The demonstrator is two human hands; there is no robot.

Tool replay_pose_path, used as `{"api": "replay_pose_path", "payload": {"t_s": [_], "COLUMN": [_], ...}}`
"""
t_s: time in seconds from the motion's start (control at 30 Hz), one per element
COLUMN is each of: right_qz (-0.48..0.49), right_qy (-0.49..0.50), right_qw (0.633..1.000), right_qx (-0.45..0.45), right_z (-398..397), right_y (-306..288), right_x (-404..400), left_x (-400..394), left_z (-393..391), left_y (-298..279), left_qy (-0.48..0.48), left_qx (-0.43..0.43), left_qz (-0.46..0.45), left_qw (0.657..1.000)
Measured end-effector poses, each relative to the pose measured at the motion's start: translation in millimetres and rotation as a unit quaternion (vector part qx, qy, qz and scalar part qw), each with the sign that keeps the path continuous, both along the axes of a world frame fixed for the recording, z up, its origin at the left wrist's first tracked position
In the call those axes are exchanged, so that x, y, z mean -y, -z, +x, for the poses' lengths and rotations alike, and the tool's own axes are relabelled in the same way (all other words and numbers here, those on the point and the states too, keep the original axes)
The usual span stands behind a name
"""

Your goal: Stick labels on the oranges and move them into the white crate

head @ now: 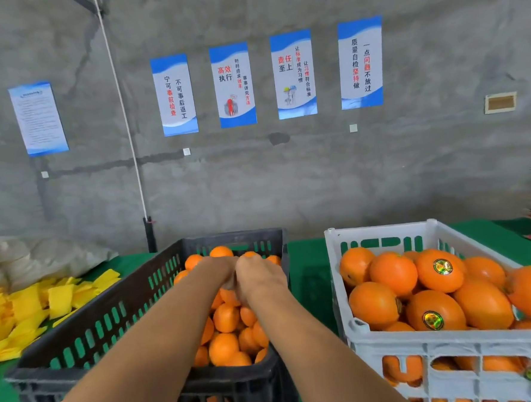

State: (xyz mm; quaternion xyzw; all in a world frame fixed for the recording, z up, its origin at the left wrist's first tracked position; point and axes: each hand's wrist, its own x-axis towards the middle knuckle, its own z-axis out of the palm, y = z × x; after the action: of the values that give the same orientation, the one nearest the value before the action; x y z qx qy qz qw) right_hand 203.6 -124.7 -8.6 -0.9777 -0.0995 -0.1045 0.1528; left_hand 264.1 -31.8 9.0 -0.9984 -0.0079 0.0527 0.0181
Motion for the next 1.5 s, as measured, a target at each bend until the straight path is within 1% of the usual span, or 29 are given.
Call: {"api": "replay_pose_path", "payload": {"t_s": [0.13, 0.23, 0.3, 0.37, 0.47, 0.5, 0.57, 0.6, 0.67, 0.73, 0.8, 0.9, 0.97, 1.0, 1.07, 1.13, 1.23, 1.3, 1.4, 1.43, 1.5], "right_qz": [-0.009, -0.015, -0.012, 0.003, 0.026, 0.042, 0.1, 0.131, 0.167, 0.165, 0.181, 0.252, 0.317, 0.353, 0.405, 0.44, 0.475, 0.48, 0.465, 0.46, 0.461], "right_qy": [-0.006, -0.009, -0.01, -0.005, -0.003, -0.006, -0.015, -0.017, -0.017, -0.024, -0.047, -0.074, -0.07, -0.068, -0.071, -0.086, -0.119, -0.137, -0.157, -0.16, -0.16], "right_qw": [1.0, 1.0, 1.0, 1.0, 0.999, 0.999, 0.994, 0.989, 0.983, 0.983, 0.978, 0.951, 0.922, 0.904, 0.874, 0.853, 0.835, 0.832, 0.838, 0.842, 0.848], "right_qx": [0.0, -0.003, 0.004, 0.017, 0.025, 0.027, 0.052, 0.066, 0.074, 0.07, 0.09, 0.16, 0.212, 0.232, 0.261, 0.268, 0.252, 0.242, 0.238, 0.232, 0.207], "right_z": [14.0, 17.8, 17.2, 15.8, 5.9, -0.2, -13.5, -20.7, -37.8, -57.2, -77.9, -111.0, -132.8, -143.4, -165.9, -189.4, -222.2, -240.3, -258.0, -261.3, -266.8], "right_y": [7.8, 10.7, 10.9, 8.6, 0.7, -1.9, -8.2, -11.2, -14.1, -12.3, -13.6, -23.7, -28.5, -29.3, -26.2, -16.9, 9.9, 34.2, 70.9, 83.2, 107.9], "right_x": [-4.7, -3.7, -3.9, -3.3, -2.7, -1.6, 2.4, 4.8, 10.7, 17.9, 27.3, 39.4, 47.2, 52.1, 61.4, 70.0, 81.0, 86.3, 91.7, 92.3, 92.1], "left_x": [-1.9, 0.3, -0.6, 0.6, -3.5, -5.8, -12.9, -17.2, -26.3, -31.4, -28.8, -16.7, -6.4, -1.6, 6.7, 13.3, 19.0, 18.6, 15.5, 14.3, 9.7], "left_z": [19.0, 20.8, 17.3, 9.2, -2.8, -9.5, -19.1, -26.5, -45.9, -71.4, -103.5, -149.9, -177.7, -190.3, -213.8, -236.3, -267.0, -282.9, -301.9, -306.1, -312.0], "left_y": [5.6, 15.0, 19.1, 16.6, 10.3, 6.9, -3.0, -8.9, -17.9, -21.1, -23.8, -28.5, -31.3, -32.4, -28.1, -15.0, 17.2, 45.6, 90.2, 105.3, 134.5], "left_qy": [-0.054, -0.062, -0.037, 0.008, 0.014, 0.033, 0.129, 0.179, 0.233, 0.257, 0.249, 0.256, 0.263, 0.261, 0.264, 0.261, 0.284, 0.311, 0.316, 0.314, 0.308], "left_qx": [-0.041, -0.002, -0.005, -0.018, -0.028, -0.031, 0.006, 0.033, 0.084, 0.126, 0.159, 0.192, 0.202, 0.209, 0.23, 0.252, 0.305, 0.339, 0.353, 0.355, 0.355], "left_qz": [-0.007, -0.029, 0.0, 0.034, 0.013, 0.026, 0.012, -0.024, -0.117, -0.221, -0.357, -0.474, -0.539, -0.561, -0.576, -0.565, -0.534, -0.504, -0.503, -0.503, -0.489], "left_qw": [0.998, 0.998, 0.999, 0.999, 0.999, 0.999, 0.992, 0.983, 0.962, 0.932, 0.886, 0.821, 0.774, 0.757, 0.739, 0.741, 0.736, 0.731, 0.723, 0.723, 0.735]}}
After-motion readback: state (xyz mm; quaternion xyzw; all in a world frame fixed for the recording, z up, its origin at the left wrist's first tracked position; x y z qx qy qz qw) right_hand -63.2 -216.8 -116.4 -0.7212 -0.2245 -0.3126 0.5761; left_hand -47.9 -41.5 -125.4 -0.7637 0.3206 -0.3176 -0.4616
